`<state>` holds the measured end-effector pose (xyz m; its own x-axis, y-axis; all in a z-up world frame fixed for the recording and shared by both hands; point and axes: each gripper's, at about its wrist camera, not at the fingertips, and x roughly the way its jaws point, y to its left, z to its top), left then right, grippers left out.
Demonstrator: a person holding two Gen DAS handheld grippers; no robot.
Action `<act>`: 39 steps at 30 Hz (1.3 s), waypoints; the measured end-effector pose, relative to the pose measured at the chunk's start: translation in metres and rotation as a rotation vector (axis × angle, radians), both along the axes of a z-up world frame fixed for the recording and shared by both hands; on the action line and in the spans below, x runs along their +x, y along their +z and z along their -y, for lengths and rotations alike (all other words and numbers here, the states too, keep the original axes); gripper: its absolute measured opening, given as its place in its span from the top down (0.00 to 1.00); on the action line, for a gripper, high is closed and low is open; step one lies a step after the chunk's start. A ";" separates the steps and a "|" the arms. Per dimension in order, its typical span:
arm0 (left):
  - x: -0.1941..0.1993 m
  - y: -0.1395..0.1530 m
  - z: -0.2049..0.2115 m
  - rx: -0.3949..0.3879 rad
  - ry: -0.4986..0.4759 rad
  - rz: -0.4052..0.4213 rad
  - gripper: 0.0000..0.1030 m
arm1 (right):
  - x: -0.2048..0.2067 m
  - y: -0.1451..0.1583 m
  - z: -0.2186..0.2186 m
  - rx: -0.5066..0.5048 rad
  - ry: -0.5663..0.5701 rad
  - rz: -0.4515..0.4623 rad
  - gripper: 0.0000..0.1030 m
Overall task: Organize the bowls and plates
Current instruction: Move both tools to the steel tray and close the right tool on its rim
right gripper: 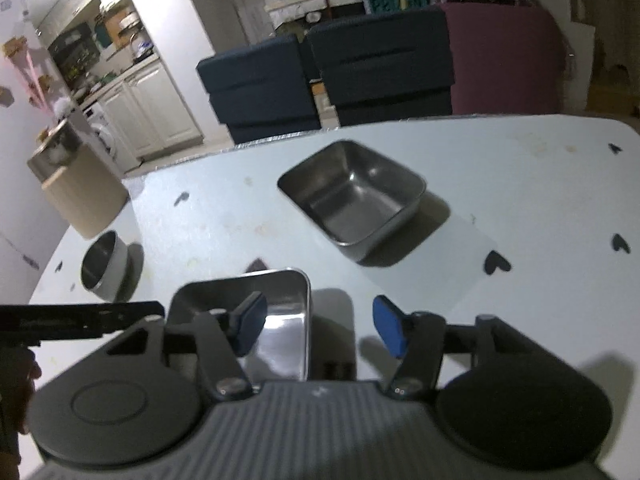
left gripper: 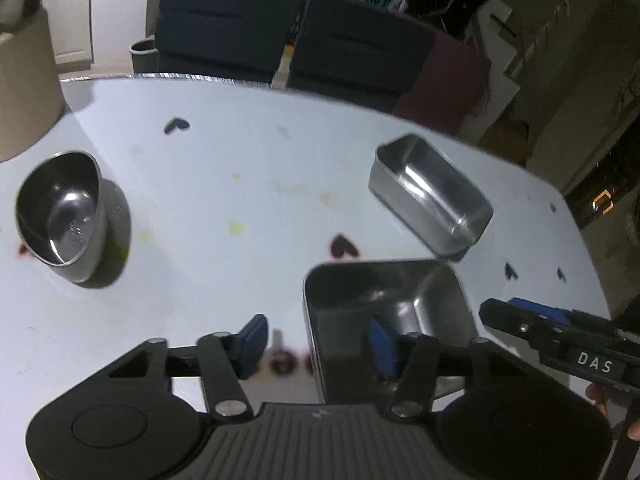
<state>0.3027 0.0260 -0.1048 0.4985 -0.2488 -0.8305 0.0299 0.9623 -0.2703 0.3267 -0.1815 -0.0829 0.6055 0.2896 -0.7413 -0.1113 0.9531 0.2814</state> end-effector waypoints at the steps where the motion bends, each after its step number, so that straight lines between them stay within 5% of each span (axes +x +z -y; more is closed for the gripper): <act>1: 0.001 -0.003 0.001 0.009 -0.006 -0.010 0.51 | 0.002 -0.004 -0.001 0.003 0.012 -0.010 0.41; 4: 0.003 -0.010 0.002 0.021 -0.007 -0.028 0.62 | 0.006 -0.018 -0.004 -0.016 0.039 -0.050 0.49; 7: 0.004 -0.014 0.003 0.024 -0.009 -0.045 0.88 | 0.011 -0.026 -0.008 -0.024 0.064 -0.061 0.63; 11: 0.002 -0.011 0.007 0.017 -0.025 -0.043 0.93 | 0.013 -0.029 -0.013 -0.012 0.083 -0.062 0.93; 24: -0.033 0.036 0.055 -0.014 -0.130 0.099 0.93 | -0.019 0.017 0.022 0.034 0.025 0.061 0.93; 39: -0.066 0.019 0.137 -0.029 -0.312 0.074 0.92 | -0.082 0.030 0.093 -0.025 -0.085 0.039 0.93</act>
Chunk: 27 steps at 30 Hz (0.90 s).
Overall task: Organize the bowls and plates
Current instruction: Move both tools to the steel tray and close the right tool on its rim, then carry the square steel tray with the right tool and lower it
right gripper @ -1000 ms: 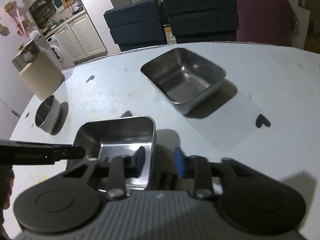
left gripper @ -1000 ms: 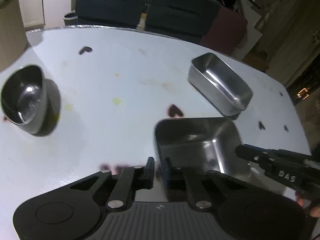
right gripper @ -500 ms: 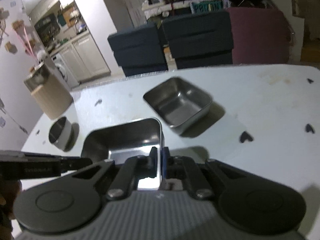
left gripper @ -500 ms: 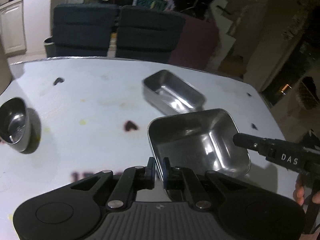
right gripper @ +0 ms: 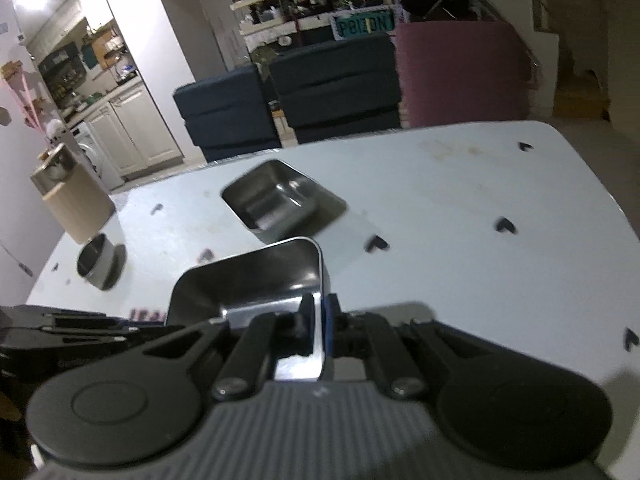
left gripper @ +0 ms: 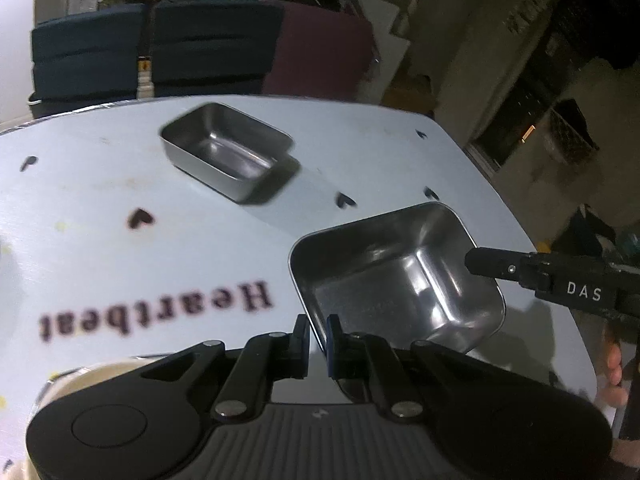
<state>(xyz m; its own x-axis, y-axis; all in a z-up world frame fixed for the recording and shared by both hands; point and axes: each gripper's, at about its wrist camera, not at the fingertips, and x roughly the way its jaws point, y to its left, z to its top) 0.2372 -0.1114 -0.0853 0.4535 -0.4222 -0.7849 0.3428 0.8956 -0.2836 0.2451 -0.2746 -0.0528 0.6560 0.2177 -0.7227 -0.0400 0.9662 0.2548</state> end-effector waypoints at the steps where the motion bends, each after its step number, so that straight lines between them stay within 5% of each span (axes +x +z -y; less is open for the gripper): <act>1: -0.003 -0.002 0.004 0.004 -0.011 -0.003 0.92 | -0.003 -0.001 0.003 -0.004 -0.002 -0.007 0.93; 18: -0.012 -0.039 0.039 0.093 -0.117 -0.064 0.90 | -0.024 -0.033 0.025 -0.067 -0.002 -0.144 0.93; 27: -0.008 -0.038 0.043 0.066 -0.120 -0.050 0.90 | -0.016 -0.044 0.025 -0.086 -0.005 -0.180 0.93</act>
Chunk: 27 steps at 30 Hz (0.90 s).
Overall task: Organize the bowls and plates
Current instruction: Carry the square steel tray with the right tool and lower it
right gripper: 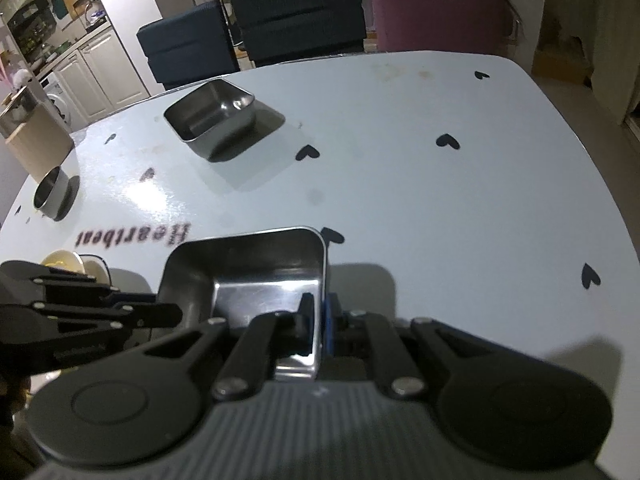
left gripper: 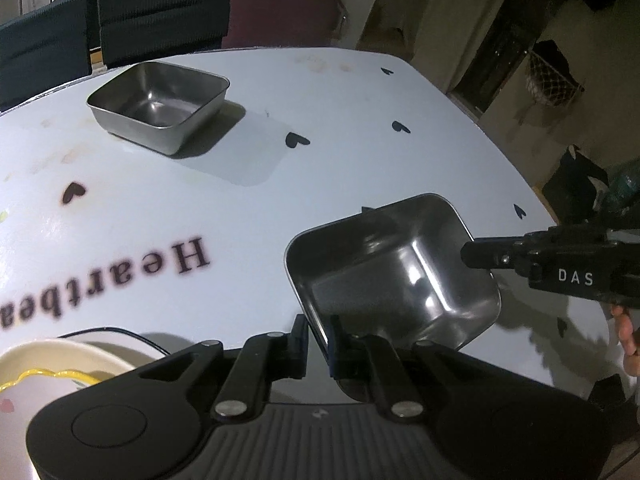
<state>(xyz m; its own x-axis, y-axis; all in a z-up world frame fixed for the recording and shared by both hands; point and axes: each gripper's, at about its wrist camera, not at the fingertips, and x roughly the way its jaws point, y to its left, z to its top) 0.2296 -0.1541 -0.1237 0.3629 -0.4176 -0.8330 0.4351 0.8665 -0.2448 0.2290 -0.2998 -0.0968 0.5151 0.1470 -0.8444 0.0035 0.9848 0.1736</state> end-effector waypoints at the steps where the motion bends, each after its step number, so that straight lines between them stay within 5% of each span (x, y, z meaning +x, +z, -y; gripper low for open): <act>1: 0.001 0.000 0.000 -0.001 0.002 0.004 0.90 | -0.001 0.000 0.000 -0.001 -0.004 0.001 0.93; 27: 0.005 -0.005 -0.003 0.009 0.000 0.012 0.89 | 0.004 -0.014 0.000 -0.040 0.009 -0.025 0.93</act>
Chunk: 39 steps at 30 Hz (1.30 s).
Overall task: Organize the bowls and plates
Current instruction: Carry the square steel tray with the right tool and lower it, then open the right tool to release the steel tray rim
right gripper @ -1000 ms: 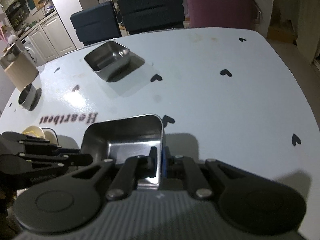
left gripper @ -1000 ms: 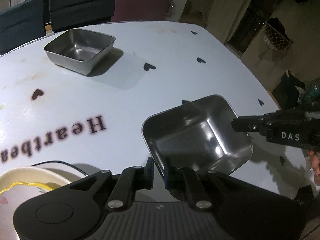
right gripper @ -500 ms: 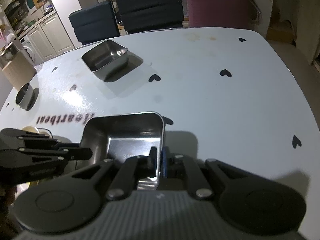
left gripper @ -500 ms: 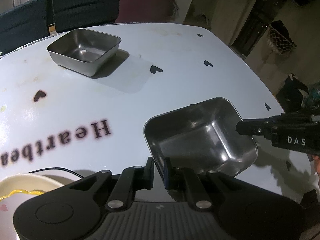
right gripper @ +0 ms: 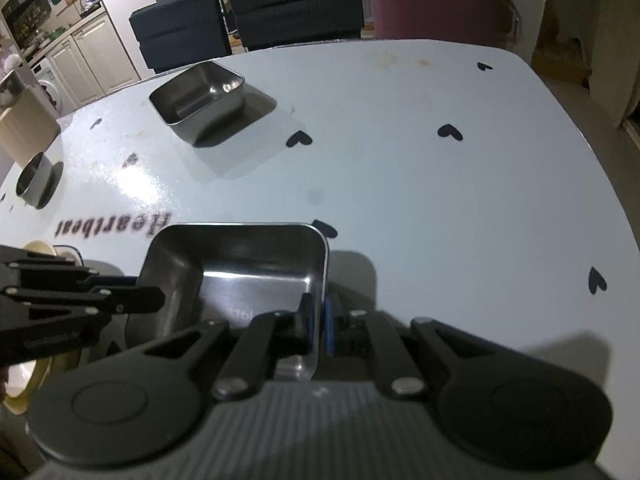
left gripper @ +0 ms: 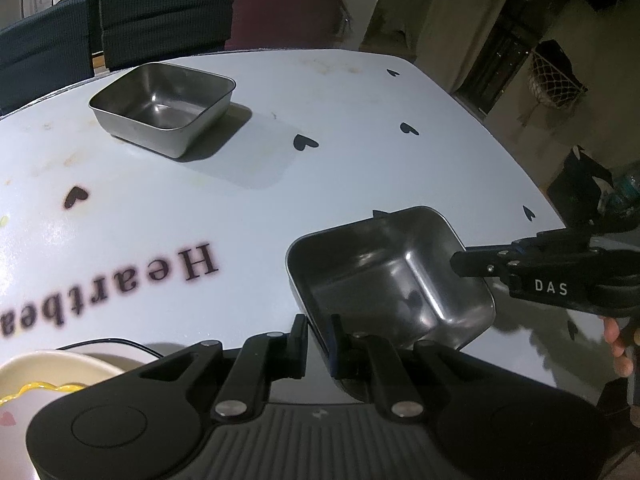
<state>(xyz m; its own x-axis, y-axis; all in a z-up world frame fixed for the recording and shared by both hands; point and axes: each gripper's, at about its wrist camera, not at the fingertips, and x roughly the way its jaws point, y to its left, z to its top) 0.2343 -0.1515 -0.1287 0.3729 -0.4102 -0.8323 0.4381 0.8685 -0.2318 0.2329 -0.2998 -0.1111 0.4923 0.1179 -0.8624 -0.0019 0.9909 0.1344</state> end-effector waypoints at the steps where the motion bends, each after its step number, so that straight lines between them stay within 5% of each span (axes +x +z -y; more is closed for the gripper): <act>1: 0.000 0.000 0.000 -0.001 0.000 -0.001 0.89 | 0.000 0.000 0.000 0.001 -0.001 0.001 0.93; 6: 0.001 0.000 -0.001 -0.008 -0.003 0.000 0.89 | 0.004 -0.004 -0.002 0.002 -0.002 0.004 0.93; 12: 0.000 0.003 0.000 -0.024 -0.021 0.001 0.73 | 0.002 -0.002 -0.003 0.007 0.008 -0.012 0.85; 19: 0.004 0.020 -0.007 -0.035 -0.014 0.035 0.53 | -0.002 0.008 -0.007 -0.009 0.002 -0.008 0.45; 24: 0.014 0.043 -0.026 -0.051 0.033 0.127 0.17 | -0.006 0.028 -0.005 0.010 -0.058 0.060 0.26; 27: 0.026 0.053 -0.043 -0.046 0.083 0.174 0.05 | -0.005 0.040 -0.008 0.041 -0.107 0.124 0.09; 32: 0.052 0.057 -0.075 -0.022 0.196 0.217 0.00 | 0.010 0.048 -0.018 0.105 -0.183 0.205 0.00; 39: 0.098 0.052 -0.105 0.024 0.298 0.253 0.00 | 0.052 0.030 -0.032 0.308 -0.362 0.177 0.00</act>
<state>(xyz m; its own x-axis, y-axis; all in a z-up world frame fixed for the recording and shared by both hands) 0.3325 -0.0469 -0.0771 0.6673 -0.2346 -0.7069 0.2061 0.9702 -0.1274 0.2848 -0.2676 -0.0815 0.6844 0.1480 -0.7140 0.2854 0.8467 0.4491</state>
